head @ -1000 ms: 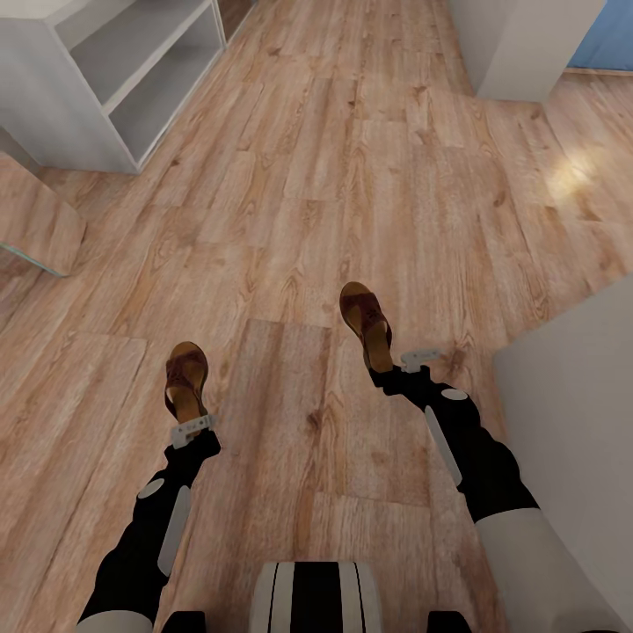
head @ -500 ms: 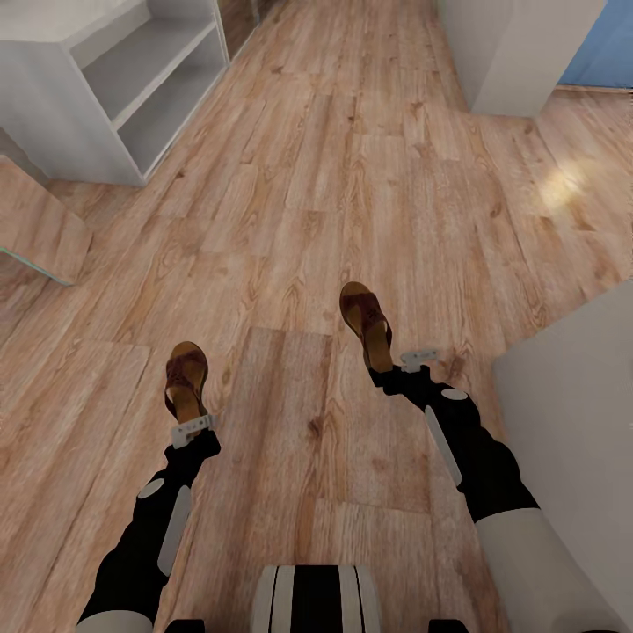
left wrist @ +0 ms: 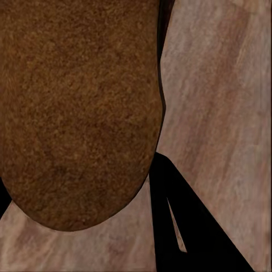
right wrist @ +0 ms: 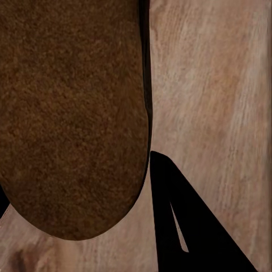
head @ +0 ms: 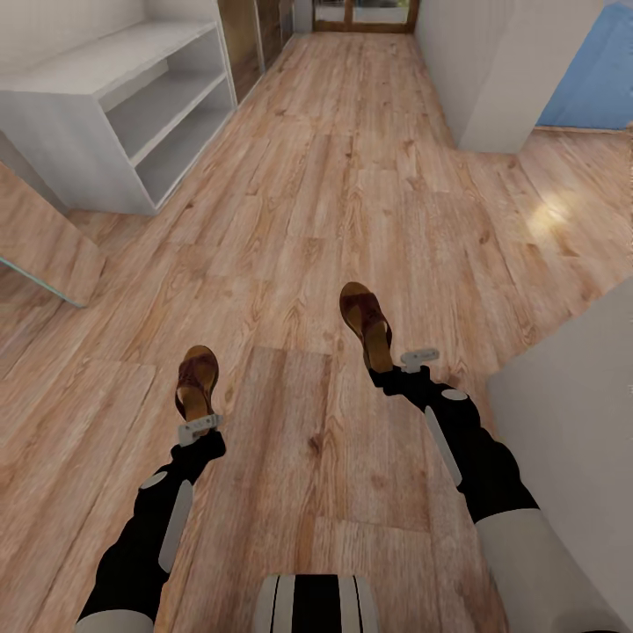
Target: Pick up the two gym shoes and the two sandals from the corridor floor and place them onto the hallstand (shoe rack) in the corridor, making sure they are on the rack and not on the floor. Arrange them so the two gym shoes are next to each other and the two sandals are next to each other.
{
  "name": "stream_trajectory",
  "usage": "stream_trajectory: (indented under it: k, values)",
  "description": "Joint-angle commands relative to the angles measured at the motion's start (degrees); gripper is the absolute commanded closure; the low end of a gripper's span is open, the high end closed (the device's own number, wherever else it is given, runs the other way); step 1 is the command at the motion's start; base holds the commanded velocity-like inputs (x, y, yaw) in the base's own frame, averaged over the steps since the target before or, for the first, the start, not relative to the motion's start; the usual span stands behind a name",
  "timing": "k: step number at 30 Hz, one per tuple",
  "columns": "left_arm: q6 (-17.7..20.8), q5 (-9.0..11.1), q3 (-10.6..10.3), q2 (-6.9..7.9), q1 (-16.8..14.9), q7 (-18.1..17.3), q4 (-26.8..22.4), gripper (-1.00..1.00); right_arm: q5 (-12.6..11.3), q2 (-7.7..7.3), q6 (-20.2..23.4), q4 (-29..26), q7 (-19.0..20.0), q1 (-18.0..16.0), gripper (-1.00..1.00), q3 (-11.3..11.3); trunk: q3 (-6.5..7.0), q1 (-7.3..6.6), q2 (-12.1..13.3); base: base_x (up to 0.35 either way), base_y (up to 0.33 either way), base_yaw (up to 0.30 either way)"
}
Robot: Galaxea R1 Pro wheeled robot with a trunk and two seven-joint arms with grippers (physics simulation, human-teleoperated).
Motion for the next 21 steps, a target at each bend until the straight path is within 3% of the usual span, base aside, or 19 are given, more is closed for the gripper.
stream_trajectory:
  k: [1,8,21]
  values:
    - [0.66,0.31,-0.25,-0.04,-0.02,-0.02,-0.24,1.0,-0.19,-0.05,0.31,-0.04,-0.09,-0.03,1.0,0.07,0.29,-0.03,0.0,0.0,0.0,0.0]
    - [2.51,0.36,-3.78,-0.04,-0.02,-0.03,-0.53,1.0,-0.11,-0.05,0.16,0.1,-0.17,0.01,1.0,0.07,2.49,-0.21,0.1,0.0,0.0,0.0]
    - [3.9,0.29,-4.3,0.23,-0.01,-0.01,-0.52,1.0,-0.17,-0.05,0.12,0.11,-0.18,0.01,1.0,0.07,6.59,-0.55,0.27,0.0,0.0,0.0]
